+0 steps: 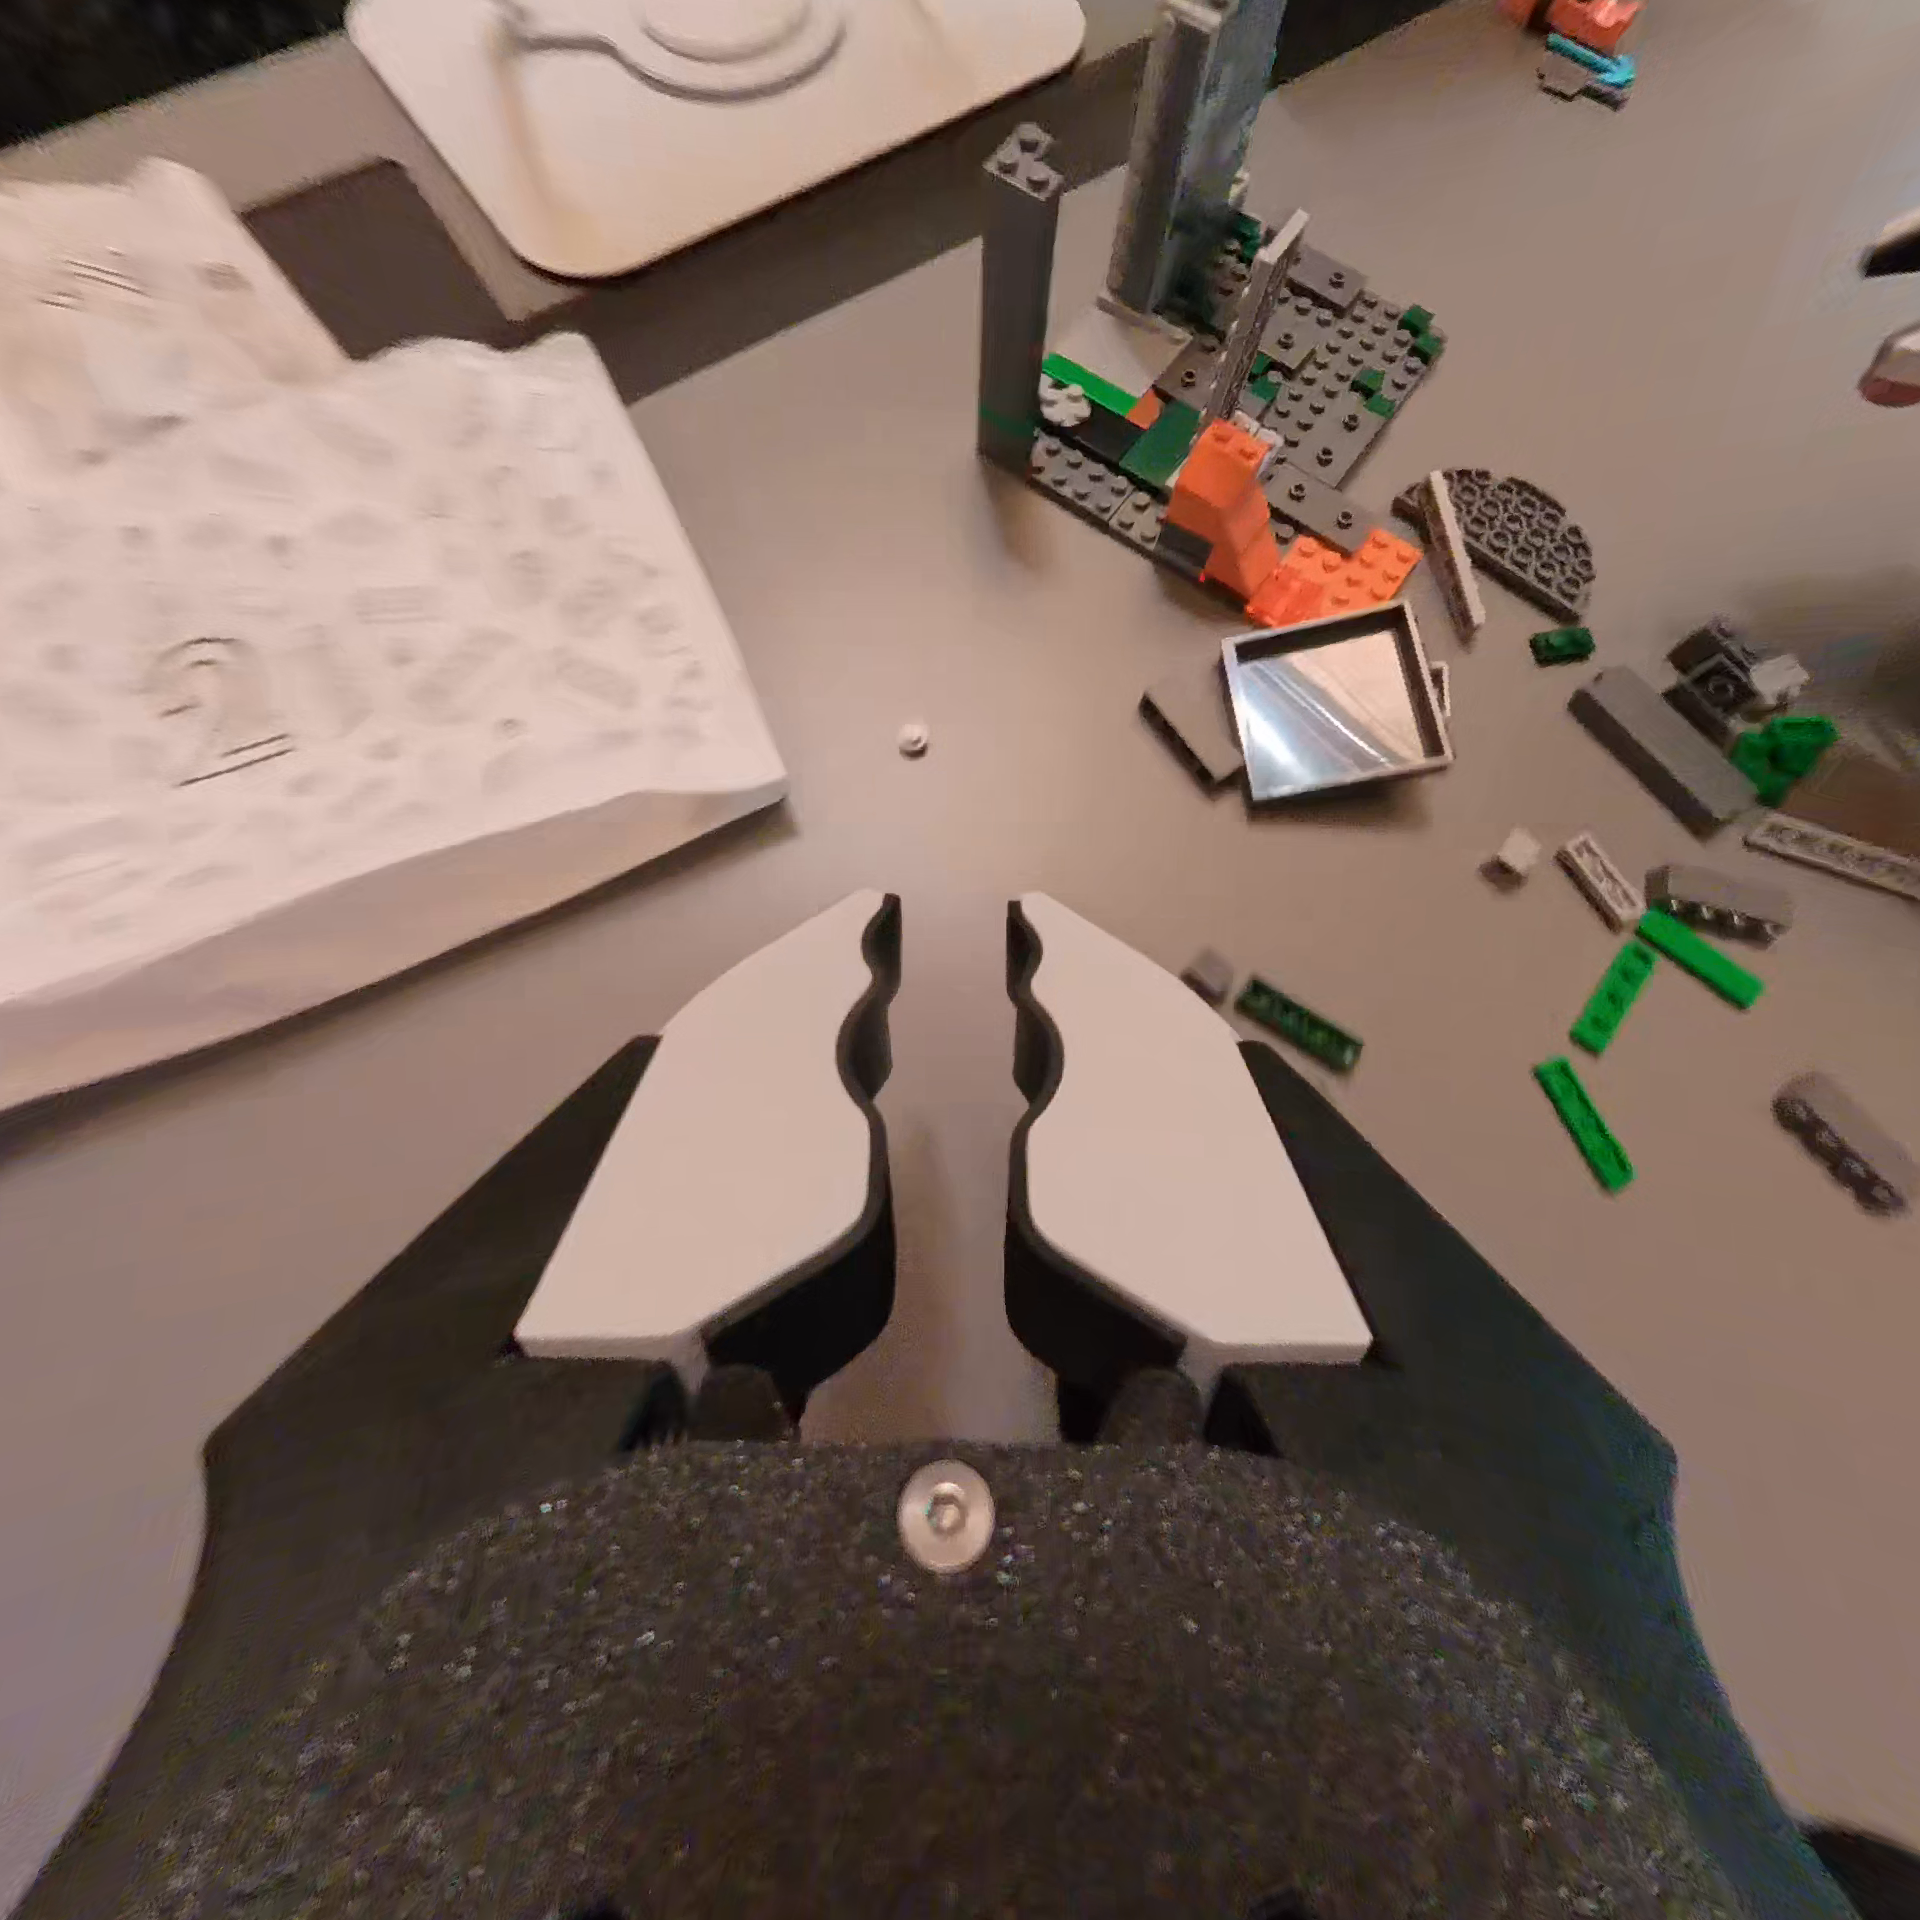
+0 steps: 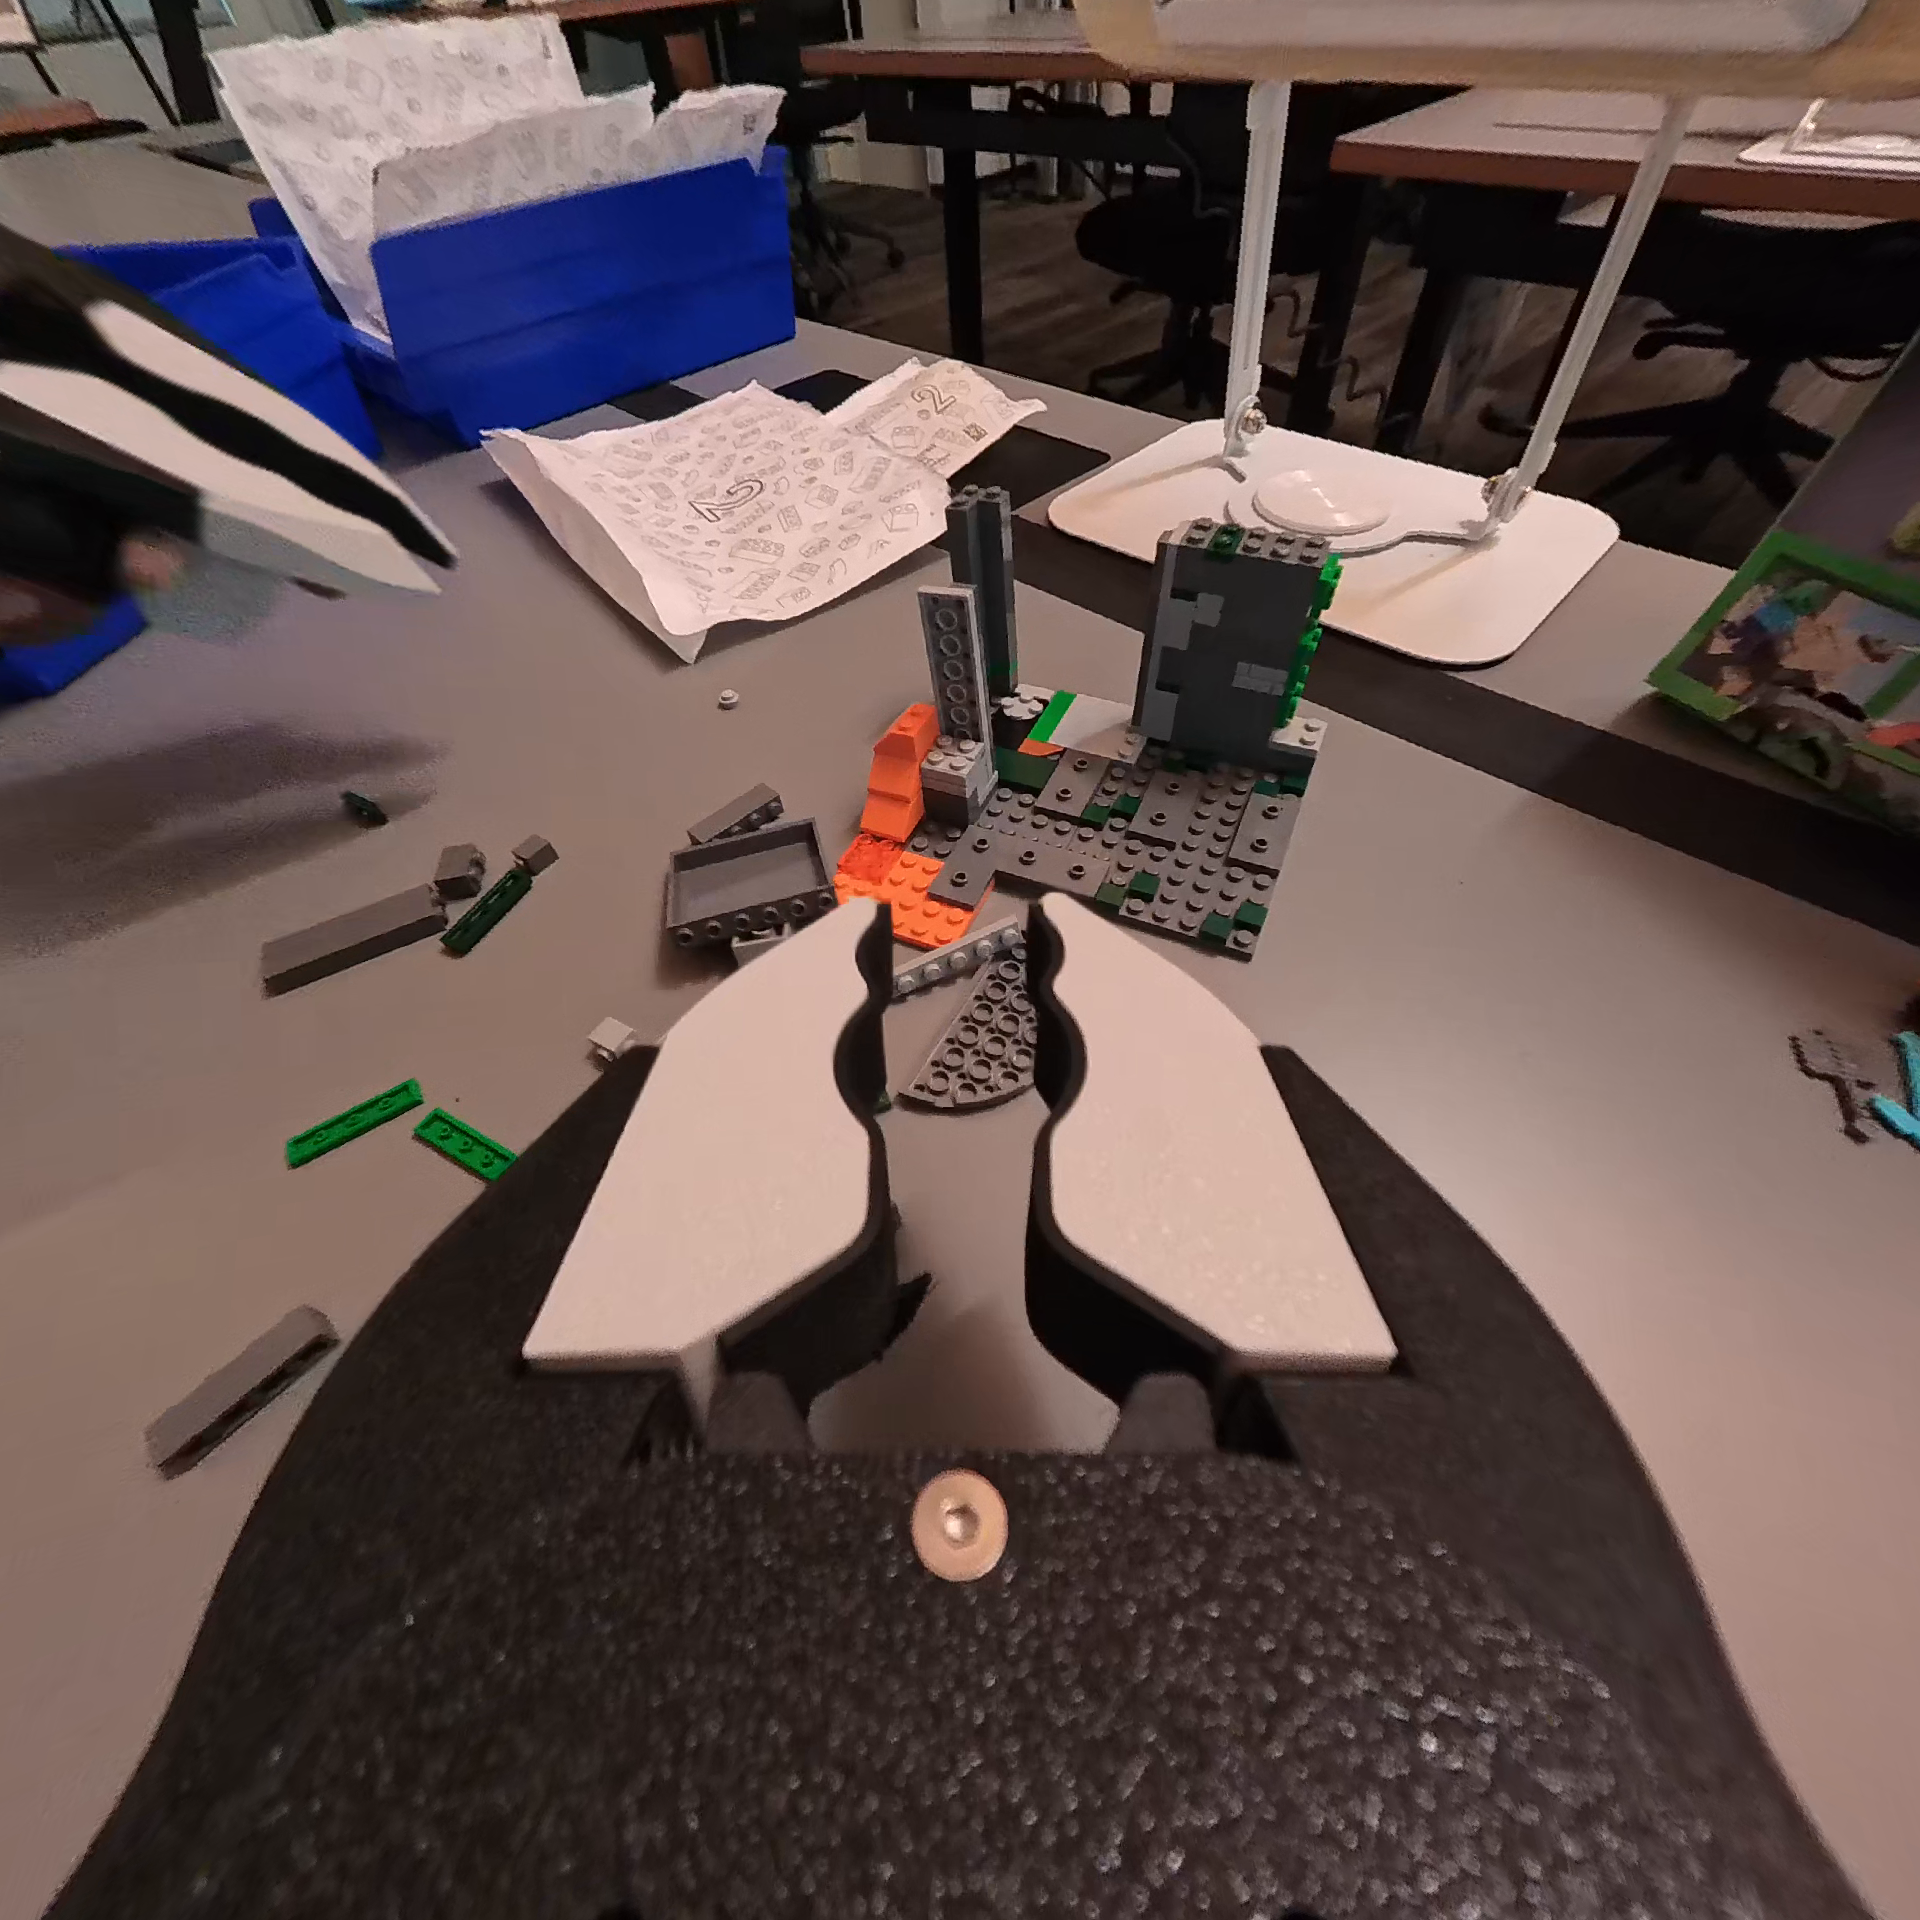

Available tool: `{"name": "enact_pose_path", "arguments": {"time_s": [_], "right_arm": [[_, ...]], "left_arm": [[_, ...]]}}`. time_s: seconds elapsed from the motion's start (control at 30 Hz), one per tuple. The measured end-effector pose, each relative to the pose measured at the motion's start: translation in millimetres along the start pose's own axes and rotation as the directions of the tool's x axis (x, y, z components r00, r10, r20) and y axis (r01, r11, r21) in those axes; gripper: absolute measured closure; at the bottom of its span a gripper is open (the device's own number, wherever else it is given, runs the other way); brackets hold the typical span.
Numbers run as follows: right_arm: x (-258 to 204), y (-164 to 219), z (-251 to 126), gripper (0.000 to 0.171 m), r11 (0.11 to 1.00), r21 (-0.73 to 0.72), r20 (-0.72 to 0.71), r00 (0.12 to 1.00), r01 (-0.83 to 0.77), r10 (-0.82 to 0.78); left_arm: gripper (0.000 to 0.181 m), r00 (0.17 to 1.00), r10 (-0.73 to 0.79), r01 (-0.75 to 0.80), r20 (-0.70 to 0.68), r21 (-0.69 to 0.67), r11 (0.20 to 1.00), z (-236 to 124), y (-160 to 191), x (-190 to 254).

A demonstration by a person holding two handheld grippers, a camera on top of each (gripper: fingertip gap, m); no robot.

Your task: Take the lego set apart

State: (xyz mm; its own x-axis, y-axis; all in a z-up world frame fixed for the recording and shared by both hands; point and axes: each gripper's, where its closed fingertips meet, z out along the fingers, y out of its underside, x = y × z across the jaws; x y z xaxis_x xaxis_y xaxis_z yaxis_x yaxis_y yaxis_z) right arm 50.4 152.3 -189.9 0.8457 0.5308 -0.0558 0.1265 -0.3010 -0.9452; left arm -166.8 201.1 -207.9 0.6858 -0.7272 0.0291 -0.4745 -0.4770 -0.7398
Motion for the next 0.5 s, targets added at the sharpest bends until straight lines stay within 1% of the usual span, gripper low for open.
{"name": "enact_pose_path", "arguments": {"time_s": [0.1, 0.23, 0.4, 0.5], "right_arm": [[2, 4, 1, 0.147, 1.0, -0.012, -0.009, 1.0, 0.001, -0.001], [4, 5, 1, 0.149, 1.0, -0.016, -0.012, 1.0, -0.008, 0.008], [8, 6, 0, 0.151, 1.0, -0.015, -0.013, 1.0, -0.016, 0.015], [8, 8, 2, 0.151, 1.0, -0.023, -0.009, 1.0, -0.02, 0.02]], "left_arm": [[0.162, 0.999, 0.032, -0.032, 0.008, -0.045, 0.998, 38, -4, 2], [0.159, 1.0, 0.013, -0.014, -0.014, -0.138, 0.99, 69, 0, 0], [0.161, 1.0, -0.002, -0.002, -0.023, -0.167, 0.986, 87, 3, -6], [0.168, 1.0, -0.001, -0.002, -0.021, -0.163, 0.987, 88, 2, -9]]}}
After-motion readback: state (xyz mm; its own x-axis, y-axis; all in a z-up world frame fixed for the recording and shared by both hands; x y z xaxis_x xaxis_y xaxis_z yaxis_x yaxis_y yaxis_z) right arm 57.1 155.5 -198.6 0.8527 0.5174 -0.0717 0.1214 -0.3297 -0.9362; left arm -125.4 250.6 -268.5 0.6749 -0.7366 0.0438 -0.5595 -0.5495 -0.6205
